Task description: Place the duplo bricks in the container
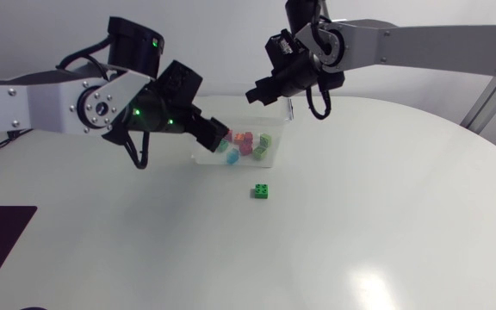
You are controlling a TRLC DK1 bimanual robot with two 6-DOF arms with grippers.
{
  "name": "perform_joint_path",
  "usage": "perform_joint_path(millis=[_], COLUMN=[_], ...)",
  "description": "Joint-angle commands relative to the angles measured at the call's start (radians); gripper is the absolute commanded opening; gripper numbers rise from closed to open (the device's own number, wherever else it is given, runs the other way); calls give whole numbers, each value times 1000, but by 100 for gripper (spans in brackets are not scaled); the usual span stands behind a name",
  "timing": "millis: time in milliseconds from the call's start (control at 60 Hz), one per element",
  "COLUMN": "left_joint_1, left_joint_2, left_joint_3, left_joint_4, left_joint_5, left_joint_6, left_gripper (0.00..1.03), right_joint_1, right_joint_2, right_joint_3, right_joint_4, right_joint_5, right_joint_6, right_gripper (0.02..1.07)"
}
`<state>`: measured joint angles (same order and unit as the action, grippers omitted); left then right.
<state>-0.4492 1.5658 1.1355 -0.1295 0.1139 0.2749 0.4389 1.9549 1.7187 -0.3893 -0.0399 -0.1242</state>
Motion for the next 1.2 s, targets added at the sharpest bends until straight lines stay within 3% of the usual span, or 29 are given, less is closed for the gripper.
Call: perform_joint_path(millis=[0,150,250,333,550,900,1183], left_joint_1=[-16,-48,-72,-89,-151,-209,-207], left_joint_2=[-20,3,43,76,200,382,522], left_joint_3=[-60,-105,-106,-98,-29,165,365], left_joint_4=[-13,-19,-19,-18,-48,-203,-377], left_joint_5=[29,53,56,58,59,102,112], left_joint_6=[52,92,119,141,208,305,371], left_gripper=[99,99,99,98,98,96,93], right_joint_1=[12,15,12,8,-25,-167,-304], right_joint_2=[76,167,219,239,107,-278,-487], right_joint_3=[85,177,242,277,173,-327,-650], right_joint_4=[-28,-66,-114,-138,-137,-2,78], right_joint_5=[17,31,37,37,9,-152,-256], right_joint_6=[28,35,38,44,46,0,-48], right_gripper=[36,59,91,102,102,102,102])
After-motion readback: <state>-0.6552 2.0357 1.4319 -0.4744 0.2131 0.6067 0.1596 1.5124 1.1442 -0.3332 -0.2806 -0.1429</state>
